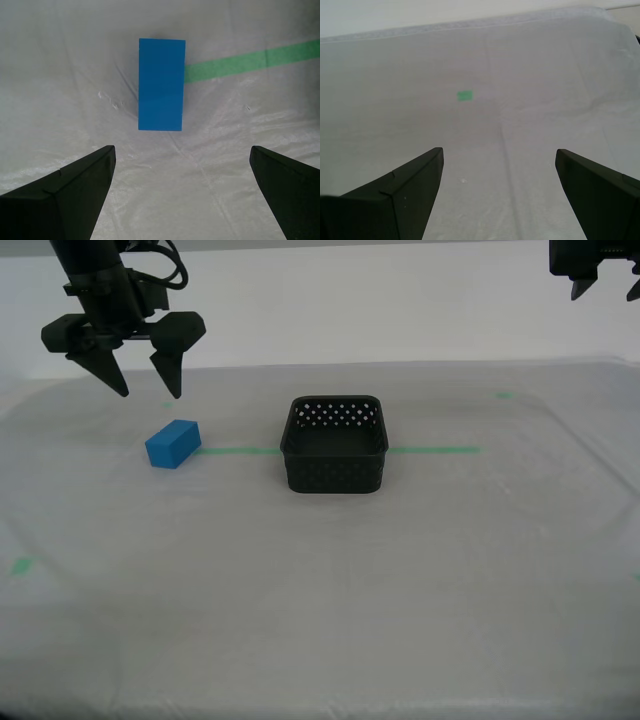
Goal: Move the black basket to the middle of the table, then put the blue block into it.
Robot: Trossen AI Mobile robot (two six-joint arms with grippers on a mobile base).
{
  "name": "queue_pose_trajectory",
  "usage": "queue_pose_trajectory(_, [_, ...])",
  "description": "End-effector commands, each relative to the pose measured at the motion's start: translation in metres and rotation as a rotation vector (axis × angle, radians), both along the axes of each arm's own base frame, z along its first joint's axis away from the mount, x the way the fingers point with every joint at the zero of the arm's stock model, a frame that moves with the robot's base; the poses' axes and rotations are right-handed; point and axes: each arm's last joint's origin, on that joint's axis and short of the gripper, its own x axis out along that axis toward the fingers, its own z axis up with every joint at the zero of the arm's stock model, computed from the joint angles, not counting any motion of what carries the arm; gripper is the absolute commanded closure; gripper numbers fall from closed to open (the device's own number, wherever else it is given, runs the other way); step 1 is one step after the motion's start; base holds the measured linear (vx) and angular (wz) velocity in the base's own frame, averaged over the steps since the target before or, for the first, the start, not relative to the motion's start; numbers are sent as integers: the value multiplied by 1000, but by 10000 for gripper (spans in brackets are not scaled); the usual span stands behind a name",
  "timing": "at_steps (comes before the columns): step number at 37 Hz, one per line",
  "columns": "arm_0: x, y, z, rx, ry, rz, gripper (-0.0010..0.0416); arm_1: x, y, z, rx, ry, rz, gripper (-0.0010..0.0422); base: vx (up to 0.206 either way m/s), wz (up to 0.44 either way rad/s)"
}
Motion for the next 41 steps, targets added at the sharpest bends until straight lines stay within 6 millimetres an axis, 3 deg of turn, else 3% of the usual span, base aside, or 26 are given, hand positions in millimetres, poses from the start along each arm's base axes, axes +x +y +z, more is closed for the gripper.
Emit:
queue_pose_trajectory(1, [0, 0, 0, 4, -2, 0, 95, 2, 0, 1, -2, -25, -4, 44, 0, 0])
queue_pose_trajectory(8, [0, 0, 0, 4, -2, 0, 108, 7, -1, 2, -10, -74, -4, 43, 0, 0])
queue_pose_trajectory(24, [0, 0, 0, 4, -2, 0, 96, 12, -2, 4, -18, -123, -2, 44, 0, 0])
queue_pose_trajectory(32, [0, 0, 0, 4, -1, 0, 108, 26, -4, -20, -5, -32, 2, 44, 0, 0])
queue_pose_trajectory(41, [0, 0, 0, 4, -2, 0, 92, 40, -6, -39, 24, 14, 5, 44, 0, 0])
